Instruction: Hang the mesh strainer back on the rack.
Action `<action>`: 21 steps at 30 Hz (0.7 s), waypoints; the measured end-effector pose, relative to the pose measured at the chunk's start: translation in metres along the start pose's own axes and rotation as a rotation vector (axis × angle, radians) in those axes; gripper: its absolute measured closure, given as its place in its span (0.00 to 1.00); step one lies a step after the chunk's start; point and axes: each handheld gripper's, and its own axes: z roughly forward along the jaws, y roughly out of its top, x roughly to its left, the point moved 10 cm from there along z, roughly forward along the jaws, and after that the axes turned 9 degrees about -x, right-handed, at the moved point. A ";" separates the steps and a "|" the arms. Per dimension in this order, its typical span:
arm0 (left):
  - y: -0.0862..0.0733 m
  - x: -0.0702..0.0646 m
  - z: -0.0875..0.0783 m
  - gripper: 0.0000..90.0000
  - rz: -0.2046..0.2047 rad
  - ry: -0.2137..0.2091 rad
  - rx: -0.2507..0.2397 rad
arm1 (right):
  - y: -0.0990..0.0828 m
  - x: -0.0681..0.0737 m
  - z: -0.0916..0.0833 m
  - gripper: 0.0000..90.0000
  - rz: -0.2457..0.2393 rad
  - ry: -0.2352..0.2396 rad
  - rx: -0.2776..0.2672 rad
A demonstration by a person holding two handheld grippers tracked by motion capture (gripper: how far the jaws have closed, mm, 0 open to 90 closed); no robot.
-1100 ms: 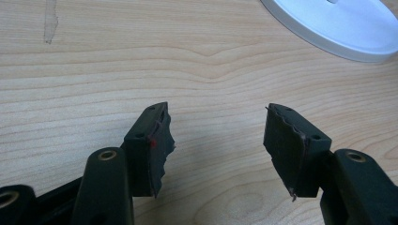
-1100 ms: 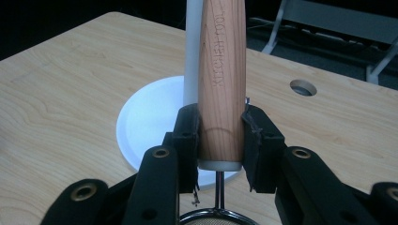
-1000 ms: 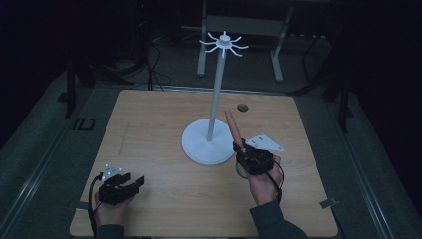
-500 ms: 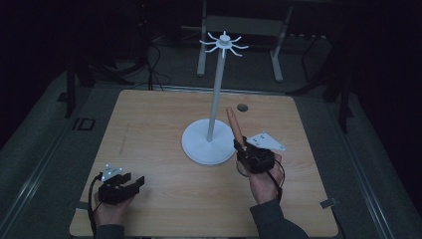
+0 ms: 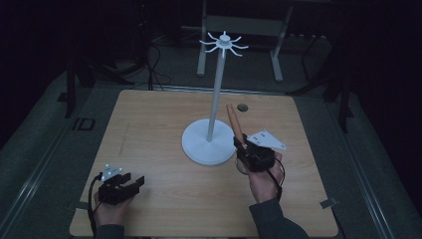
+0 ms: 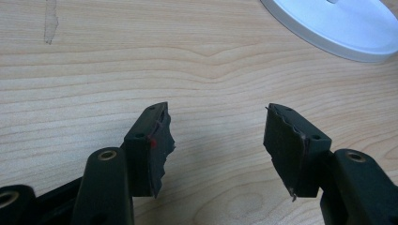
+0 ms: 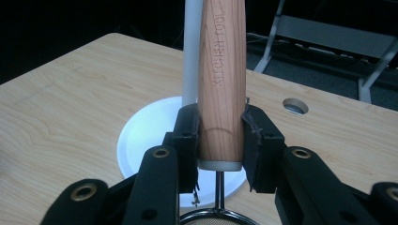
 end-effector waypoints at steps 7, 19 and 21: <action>0.000 0.000 0.000 0.46 -0.001 0.000 -0.002 | 0.004 0.000 0.000 0.77 0.005 -0.001 -0.009; 0.000 0.000 0.000 0.46 -0.001 0.000 -0.001 | 0.009 -0.001 -0.001 0.77 0.007 -0.006 -0.025; 0.000 0.000 0.000 0.46 -0.001 0.000 -0.001 | 0.011 -0.002 -0.002 0.77 0.007 -0.009 -0.030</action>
